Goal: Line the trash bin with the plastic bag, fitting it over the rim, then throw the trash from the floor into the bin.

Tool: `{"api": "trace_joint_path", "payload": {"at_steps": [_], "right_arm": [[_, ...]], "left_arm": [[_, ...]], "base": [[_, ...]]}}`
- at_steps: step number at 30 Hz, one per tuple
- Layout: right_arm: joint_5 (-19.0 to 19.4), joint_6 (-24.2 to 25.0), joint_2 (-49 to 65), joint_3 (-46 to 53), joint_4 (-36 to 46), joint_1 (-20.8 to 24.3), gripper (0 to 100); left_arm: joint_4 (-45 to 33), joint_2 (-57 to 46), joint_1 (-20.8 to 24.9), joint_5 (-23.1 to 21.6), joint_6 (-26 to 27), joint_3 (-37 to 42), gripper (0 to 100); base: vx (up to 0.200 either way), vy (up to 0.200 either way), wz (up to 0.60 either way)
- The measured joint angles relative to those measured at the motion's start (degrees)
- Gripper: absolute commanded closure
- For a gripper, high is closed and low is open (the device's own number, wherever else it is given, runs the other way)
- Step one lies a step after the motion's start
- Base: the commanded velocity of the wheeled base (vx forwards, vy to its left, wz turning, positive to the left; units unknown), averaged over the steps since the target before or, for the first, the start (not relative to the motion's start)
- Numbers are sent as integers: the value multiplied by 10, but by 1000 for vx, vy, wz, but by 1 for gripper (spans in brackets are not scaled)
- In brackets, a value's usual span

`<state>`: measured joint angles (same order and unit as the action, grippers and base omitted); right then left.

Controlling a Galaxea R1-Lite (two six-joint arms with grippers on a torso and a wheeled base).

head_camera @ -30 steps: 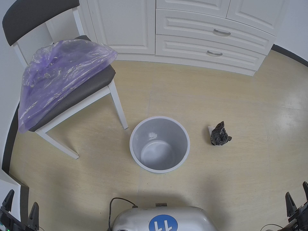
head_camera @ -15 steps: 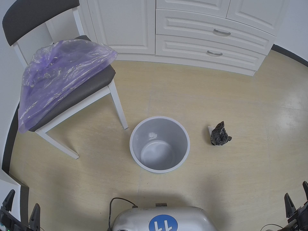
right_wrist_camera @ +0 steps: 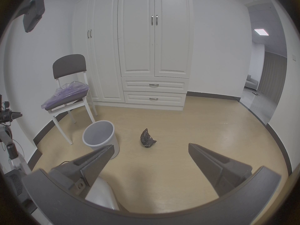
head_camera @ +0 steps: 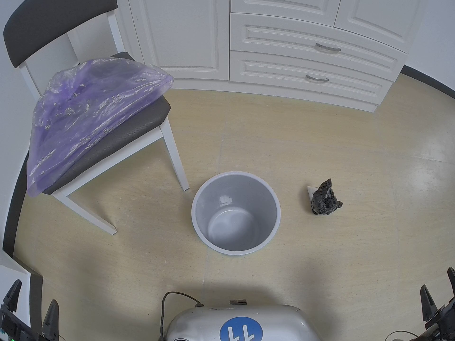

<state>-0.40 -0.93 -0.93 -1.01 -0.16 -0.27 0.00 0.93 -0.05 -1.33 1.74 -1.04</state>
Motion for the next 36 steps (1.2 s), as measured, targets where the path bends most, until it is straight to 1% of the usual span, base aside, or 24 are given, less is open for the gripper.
{"api": "trace_joint_path", "payload": {"at_steps": [9, 18, 21, 24, 29, 33, 36], "right_arm": [[-3, 10, 0, 0, 0, 0, 0], [6, -8, 0, 0, 0, 0, 0], [4, -2, 0, 0, -1, 0, 0], [-1, 13, 0, 0, -1, 0, 0], [-4, 13, 0, 0, -1, 0, 0], [2, -10, 0, 0, -1, 0, 0], [2, -1, 0, 0, -2, 0, 0]], "left_arm": [[1, 0, 0, -3, 1, 0, 0], [1, 0, 0, -5, 8, 0, 0], [1, 0, 0, -4, 6, 0, 0], [1, 0, 0, 0, -3, 0, 0], [1, 0, 0, 18, -28, 0, 0], [4, 0, 0, 18, -18, 0, 0], [5, 0, 0, 18, -16, 0, 0]], "base": [[0, 0, 0], [0, 0, 0], [0, 0, 0], [0, 0, 0], [0, 0, 0], [0, 0, 0], [0, 0, 0]]}}
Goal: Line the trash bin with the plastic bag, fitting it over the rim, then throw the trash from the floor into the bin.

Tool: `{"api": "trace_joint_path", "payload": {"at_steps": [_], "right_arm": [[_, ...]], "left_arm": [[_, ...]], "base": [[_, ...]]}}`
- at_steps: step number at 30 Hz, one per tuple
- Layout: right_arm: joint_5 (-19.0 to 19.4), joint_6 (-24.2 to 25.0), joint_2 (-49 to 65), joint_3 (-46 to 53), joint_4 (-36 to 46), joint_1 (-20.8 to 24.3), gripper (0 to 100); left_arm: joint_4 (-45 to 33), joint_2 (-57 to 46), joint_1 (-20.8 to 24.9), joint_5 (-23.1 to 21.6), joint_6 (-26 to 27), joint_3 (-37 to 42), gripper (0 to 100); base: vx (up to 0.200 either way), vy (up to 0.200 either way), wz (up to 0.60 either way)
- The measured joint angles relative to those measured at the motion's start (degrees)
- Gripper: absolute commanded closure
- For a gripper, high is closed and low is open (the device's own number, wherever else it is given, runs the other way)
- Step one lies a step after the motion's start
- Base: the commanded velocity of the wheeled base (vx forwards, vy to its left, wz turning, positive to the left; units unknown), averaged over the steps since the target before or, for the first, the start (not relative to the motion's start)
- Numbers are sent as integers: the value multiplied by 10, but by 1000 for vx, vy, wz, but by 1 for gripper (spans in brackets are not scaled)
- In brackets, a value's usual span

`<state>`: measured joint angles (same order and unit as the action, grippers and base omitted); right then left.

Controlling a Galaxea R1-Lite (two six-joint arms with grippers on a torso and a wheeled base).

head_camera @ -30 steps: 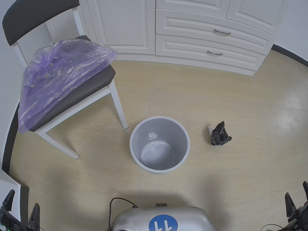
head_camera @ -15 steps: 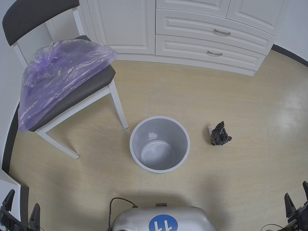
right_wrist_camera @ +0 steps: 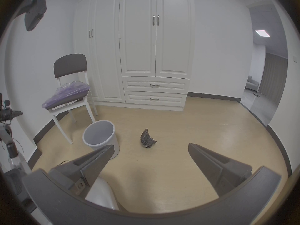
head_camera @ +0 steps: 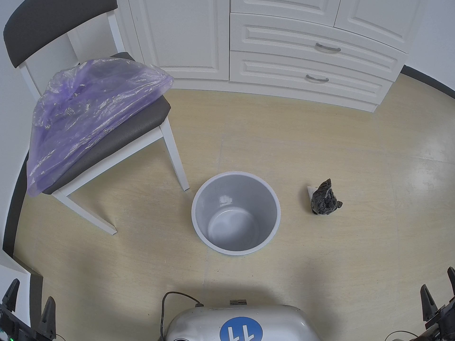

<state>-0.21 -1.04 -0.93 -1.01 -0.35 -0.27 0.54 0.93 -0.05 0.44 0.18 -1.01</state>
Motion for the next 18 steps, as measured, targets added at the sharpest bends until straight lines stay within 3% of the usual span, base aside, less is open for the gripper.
{"api": "trace_joint_path", "payload": {"at_steps": [8, 14, 18], "right_arm": [[-4, 47, 0, -26, -13, 1, 0], [7, 36, -25, -126, 2, 7, 0], [11, 32, -78, -160, -32, 10, 0]], "left_arm": [[49, 0, 0, -5, -45, -45, 0], [8, 1, 3, -10, -2, -73, 0], [1, 22, 4, -3, 24, -93, 0]], "base": [[0, 0, 0], [0, 0, 0], [0, 0, 0]]}}
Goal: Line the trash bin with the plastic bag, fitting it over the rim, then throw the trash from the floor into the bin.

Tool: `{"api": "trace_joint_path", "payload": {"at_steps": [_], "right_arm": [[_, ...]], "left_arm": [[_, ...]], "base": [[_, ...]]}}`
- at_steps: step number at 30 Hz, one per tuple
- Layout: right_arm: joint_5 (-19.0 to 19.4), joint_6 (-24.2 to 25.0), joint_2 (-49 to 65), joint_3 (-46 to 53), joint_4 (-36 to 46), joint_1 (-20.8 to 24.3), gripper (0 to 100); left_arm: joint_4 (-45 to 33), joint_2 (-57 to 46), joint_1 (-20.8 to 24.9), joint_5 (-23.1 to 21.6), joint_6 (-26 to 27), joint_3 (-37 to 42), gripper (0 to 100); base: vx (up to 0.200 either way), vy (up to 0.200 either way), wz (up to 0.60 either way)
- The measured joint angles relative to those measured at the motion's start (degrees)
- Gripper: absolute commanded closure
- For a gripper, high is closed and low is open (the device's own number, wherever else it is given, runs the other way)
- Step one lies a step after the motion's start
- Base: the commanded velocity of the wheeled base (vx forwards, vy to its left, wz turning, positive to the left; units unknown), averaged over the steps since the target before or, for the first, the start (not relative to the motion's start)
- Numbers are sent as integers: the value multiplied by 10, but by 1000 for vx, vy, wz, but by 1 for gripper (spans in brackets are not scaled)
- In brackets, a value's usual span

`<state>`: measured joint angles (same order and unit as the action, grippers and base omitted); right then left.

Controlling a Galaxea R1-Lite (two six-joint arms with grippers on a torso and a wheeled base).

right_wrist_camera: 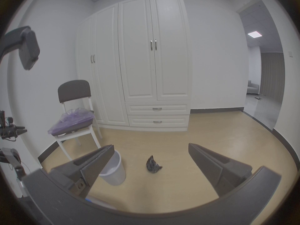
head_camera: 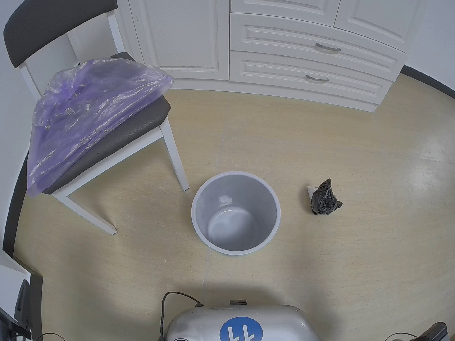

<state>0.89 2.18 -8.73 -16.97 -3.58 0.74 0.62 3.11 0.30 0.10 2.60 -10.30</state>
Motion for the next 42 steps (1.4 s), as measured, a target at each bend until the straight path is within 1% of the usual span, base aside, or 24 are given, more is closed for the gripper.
{"api": "trace_joint_path", "payload": {"at_steps": [4, 10, 12, 14, 17, 20, 24, 28, 31, 33, 35, 38, 42], "right_arm": [[0, 2, -79, -30, -67, 1, 0], [-7, 5, -208, -86, -153, 4, 0], [-14, 7, -248, -108, -174, 8, 0], [-28, 10, -280, -126, -190, 19, 0], [-62, 18, -316, -142, -209, 51, 0], [-94, 27, -342, -150, -220, 91, 0], [-109, 33, -366, -154, -226, 120, 0], [-112, 36, -382, -155, -229, 131, 0], [-113, 37, -390, -155, -230, 135, 0], [-113, 39, -393, -155, -230, 136, 0], [-113, 39, -396, -155, -230, 137, 0], [-114, 39, -398, -155, -230, 138, 0], [-113, 40, -400, -155, -231, 138, 0]], "left_arm": [[-2, 59, 0, 22, 38, -34, 0], [8, 195, -3, 67, 120, -95, 0], [21, 250, -7, 85, 158, -119, 0], [34, 300, -16, 101, 208, -143, 0], [50, 373, -43, 117, 281, -180, 0], [61, 434, -70, 127, 327, -209, 0], [67, 500, -98, 135, 343, -234, 0], [81, 550, -127, 135, 345, -243, 0], [106, 584, -143, 132, 342, -243, 0], [124, 605, -154, 120, 338, -241, 0], [141, 624, -164, 94, 334, -237, 0], [162, 649, -178, 70, 331, -231, 0], [210, 681, -190, 52, 330, -219, 0]], "base": [[0, 0, 0], [0, 0, 0], [0, 0, 0], [0, 0, 0], [0, 0, 0], [0, 0, 0], [0, 0, 0], [0, 0, 0], [0, 0, 0], [0, 0, 0], [0, 0, 0], [0, 0, 0], [0, 0, 0]]}}
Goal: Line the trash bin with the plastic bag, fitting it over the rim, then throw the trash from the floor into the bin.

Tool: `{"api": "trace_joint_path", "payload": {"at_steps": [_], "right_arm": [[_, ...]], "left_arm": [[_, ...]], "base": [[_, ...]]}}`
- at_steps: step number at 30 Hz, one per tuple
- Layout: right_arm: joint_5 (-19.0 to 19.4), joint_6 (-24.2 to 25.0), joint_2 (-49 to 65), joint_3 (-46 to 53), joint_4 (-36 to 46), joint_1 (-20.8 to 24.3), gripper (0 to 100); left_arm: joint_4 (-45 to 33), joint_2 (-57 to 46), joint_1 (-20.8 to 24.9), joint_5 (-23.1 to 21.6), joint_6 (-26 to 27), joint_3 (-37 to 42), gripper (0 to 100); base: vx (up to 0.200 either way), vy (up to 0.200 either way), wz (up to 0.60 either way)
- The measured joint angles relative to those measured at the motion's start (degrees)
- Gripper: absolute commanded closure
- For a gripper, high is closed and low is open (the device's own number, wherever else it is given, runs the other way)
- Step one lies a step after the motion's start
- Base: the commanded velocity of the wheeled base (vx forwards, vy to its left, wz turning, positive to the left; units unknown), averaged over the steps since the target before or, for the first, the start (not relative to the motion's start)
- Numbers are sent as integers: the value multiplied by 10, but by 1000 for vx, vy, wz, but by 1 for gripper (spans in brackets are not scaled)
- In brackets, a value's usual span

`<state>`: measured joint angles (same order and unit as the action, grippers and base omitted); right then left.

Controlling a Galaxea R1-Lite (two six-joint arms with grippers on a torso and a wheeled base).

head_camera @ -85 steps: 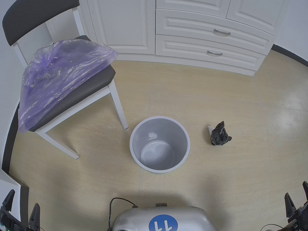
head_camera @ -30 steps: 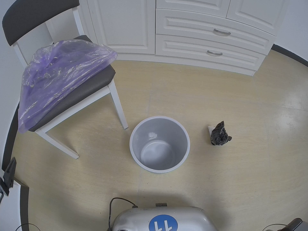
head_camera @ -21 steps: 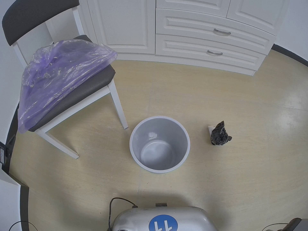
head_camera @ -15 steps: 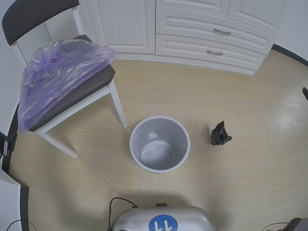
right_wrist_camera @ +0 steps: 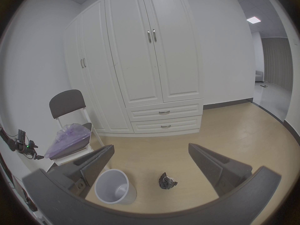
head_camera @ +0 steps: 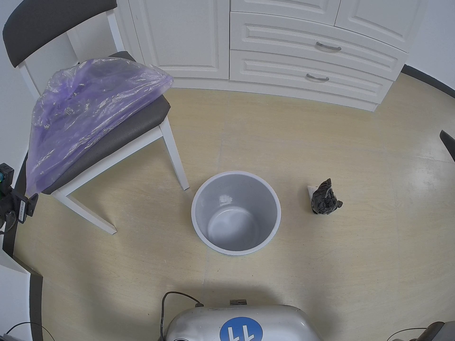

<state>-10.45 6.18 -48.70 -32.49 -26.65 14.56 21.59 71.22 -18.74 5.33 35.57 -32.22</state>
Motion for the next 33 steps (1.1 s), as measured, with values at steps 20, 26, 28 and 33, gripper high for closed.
{"api": "trace_joint_path", "payload": {"at_steps": [20, 26, 28, 33], "right_arm": [[1, 1, -2, 0, 0, 0, 0], [1, 0, -2, 0, 0, 0, 0], [1, 0, -2, 0, 0, 0, 0], [1, 0, -1, 0, 0, 1, 0]], "left_arm": [[148, 107, -61, -42, -43, 25, 0], [150, 106, -74, -53, -44, 24, 0], [150, 105, -76, -53, -45, 22, 0], [150, 106, -79, -53, -57, 12, 0]], "base": [[0, 0, 0], [0, 0, 0], [0, 0, 0], [0, 0, 0]]}}
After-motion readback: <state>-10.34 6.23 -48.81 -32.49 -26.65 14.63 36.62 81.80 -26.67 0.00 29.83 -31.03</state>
